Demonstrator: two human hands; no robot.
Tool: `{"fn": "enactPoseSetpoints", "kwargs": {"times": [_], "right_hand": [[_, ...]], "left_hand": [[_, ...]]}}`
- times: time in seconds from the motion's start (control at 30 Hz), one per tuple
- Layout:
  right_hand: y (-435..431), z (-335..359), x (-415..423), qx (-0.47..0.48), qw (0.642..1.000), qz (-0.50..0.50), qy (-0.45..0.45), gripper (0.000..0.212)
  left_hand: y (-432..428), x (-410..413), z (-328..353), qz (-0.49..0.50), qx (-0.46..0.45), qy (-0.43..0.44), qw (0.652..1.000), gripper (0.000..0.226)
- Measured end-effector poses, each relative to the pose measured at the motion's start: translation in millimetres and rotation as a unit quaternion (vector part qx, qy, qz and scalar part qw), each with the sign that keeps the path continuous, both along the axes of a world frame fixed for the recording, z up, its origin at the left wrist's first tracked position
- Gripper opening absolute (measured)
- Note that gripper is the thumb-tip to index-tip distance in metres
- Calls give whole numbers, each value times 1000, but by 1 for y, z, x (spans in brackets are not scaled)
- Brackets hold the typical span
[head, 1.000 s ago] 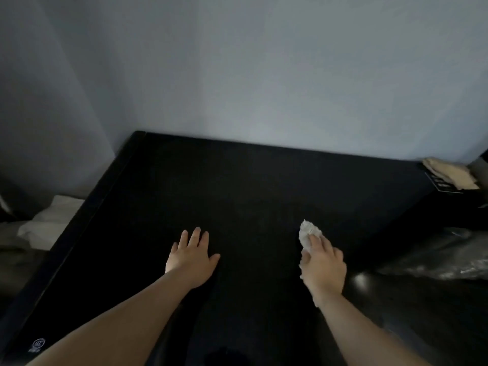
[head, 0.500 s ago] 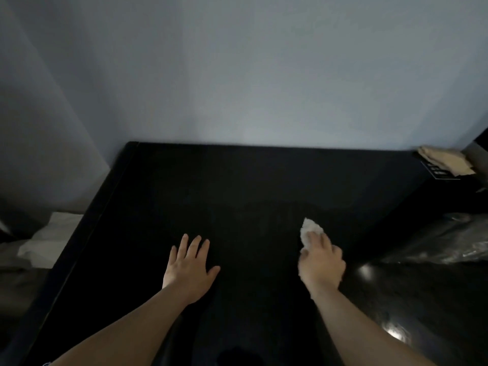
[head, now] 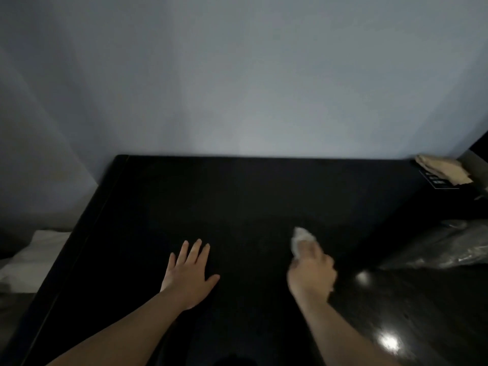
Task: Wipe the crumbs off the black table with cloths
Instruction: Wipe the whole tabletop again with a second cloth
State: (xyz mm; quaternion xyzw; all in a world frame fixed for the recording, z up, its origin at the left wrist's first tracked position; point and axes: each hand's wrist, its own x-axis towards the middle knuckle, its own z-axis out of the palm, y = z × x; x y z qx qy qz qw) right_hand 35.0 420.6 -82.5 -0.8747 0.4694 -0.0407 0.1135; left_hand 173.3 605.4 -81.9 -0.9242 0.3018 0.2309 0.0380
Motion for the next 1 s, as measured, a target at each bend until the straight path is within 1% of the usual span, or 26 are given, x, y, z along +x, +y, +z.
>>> {"fn": "enactPoseSetpoints", "kwargs": {"times": [0.03, 0.1, 0.13, 0.17, 0.2, 0.23, 0.27, 0.3, 0.33, 0.37, 0.4, 0.43, 0.5, 0.57, 0.6, 0.63, 0.67, 0.73, 0.77, 0.8, 0.83, 0.87, 0.9, 0.93, 0.97, 1.0], "right_hand": [[22, -1, 10, -6, 997, 75, -31, 56], [54, -2, 20, 55, 963, 259, -45, 57], [57, -2, 23, 73, 942, 326, -25, 55], [48, -2, 24, 60, 931, 359, -17, 53], [30, -5, 22, 18, 936, 352, -19, 53], [11, -7, 18, -18, 953, 301, -21, 54], [-12, -10, 15, -41, 975, 219, -10, 54], [-30, -9, 12, -40, 992, 120, 1, 52], [-41, -7, 12, -14, 999, 29, 14, 50], [-41, -5, 16, 12, 999, -27, 30, 51], [-32, -2, 24, 14, 999, -36, 37, 52], [-15, 1, 33, 13, 999, -4, 36, 54], [31, -1, 44, 22, 988, 152, -6, 59], [56, -2, 43, 75, 937, 341, -14, 55], [49, -1, 42, 71, 919, 388, -19, 55], [33, -3, 38, 31, 919, 390, -39, 58], [14, -4, 33, -12, 937, 344, -51, 63], [-29, -6, 26, -60, 985, 161, -14, 60], [-44, -4, 24, -31, 998, 52, 8, 56], [-50, 0, 26, 19, 999, -31, 26, 54], [-47, 3, 33, 46, 996, -73, 33, 54], [-34, 7, 43, 47, 996, -61, 37, 54], [-14, 10, 52, 35, 999, -2, 32, 54], [9, 9, 58, 25, 995, 89, 20, 56], [32, 8, 59, 29, 980, 198, 12, 57], [46, 7, 59, 51, 953, 300, 10, 56]], "left_hand": [[-1, 2, 1, -1, -3, -6, 1000, 80], [-3, 7, 4, -7, -7, -9, 1000, 82], [-3, 10, 6, -10, -7, -8, 1000, 83], [-3, 11, 7, -14, -5, -6, 1000, 84], [-2, 12, 8, -16, -3, -3, 1000, 85], [-2, 12, 8, -17, -3, -1, 1000, 85], [-2, 11, 7, -15, -3, 2, 1000, 85], [-3, 11, 7, -12, -2, 5, 1000, 85], [-4, 10, 6, -7, -2, 8, 1000, 84], [-6, 10, 7, -1, -3, 10, 1000, 83], [-8, 9, 7, 6, -8, 12, 1000, 81], [-11, 9, 7, 13, -15, 14, 1000, 78], [-15, 11, 7, 16, -25, 13, 999, 74], [-14, 14, 6, 8, -26, 9, 1000, 75], [-13, 15, 5, 4, -23, 6, 1000, 77], [-13, 16, 5, 0, -18, 3, 1000, 79], [-12, 17, 5, -3, -12, 1, 1000, 80], [-12, 19, 6, -4, -3, 5, 1000, 81], [-13, 20, 6, -3, -2, 10, 1000, 81], [-14, 21, 7, -4, -4, 14, 1000, 81], [-14, 22, 8, -7, -7, 17, 1000, 82], [-14, 24, 8, -11, -10, 18, 1000, 82], [-13, 26, 9, -16, -14, 17, 1000, 82], [-13, 28, 9, -20, -18, 16, 1000, 82], [-11, 30, 9, -24, -23, 15, 999, 83], [-9, 32, 10, -29, -26, 16, 999, 83]]}}
